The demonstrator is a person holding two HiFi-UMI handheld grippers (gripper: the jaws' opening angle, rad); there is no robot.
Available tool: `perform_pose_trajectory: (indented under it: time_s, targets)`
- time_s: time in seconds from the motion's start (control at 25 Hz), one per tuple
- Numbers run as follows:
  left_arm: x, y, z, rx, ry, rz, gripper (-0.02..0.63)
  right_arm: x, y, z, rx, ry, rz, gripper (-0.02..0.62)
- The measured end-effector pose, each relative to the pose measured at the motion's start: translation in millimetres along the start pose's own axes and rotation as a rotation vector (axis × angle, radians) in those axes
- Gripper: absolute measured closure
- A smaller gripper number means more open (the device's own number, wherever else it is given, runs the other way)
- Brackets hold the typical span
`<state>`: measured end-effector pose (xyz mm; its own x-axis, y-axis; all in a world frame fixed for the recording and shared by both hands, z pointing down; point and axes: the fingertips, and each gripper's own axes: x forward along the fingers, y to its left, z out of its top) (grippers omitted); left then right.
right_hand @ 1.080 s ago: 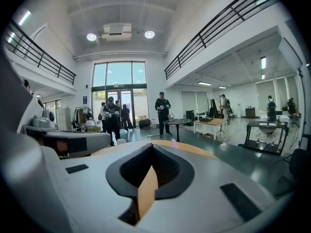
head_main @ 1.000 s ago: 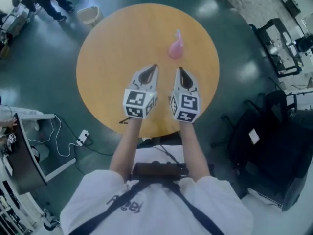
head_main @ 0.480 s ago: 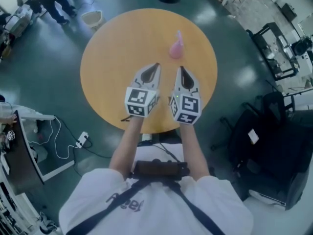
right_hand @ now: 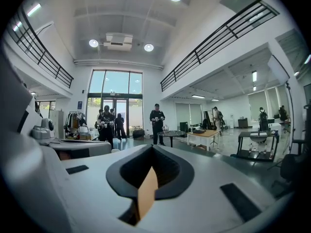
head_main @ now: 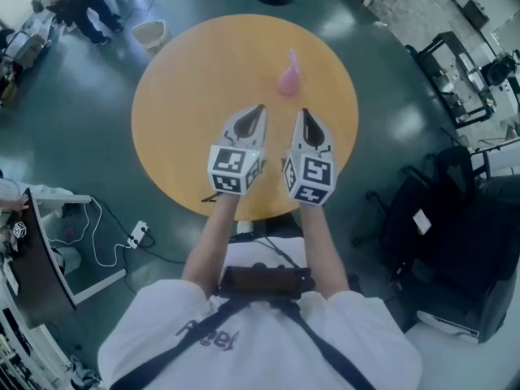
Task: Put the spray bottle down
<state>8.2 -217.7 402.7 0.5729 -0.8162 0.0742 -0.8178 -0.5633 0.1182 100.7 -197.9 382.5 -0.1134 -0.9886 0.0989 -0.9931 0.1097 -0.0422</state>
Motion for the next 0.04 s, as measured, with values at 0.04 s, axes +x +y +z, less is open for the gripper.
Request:
perform_pose_trajectory:
  time_s: [0.04]
  targets:
    - [0.7, 0.5, 1.0, -0.001, -0.001, 0.002, 0.595, 0.8, -1.3, 0.0, -0.001, 0.0, -0.002, 0.574]
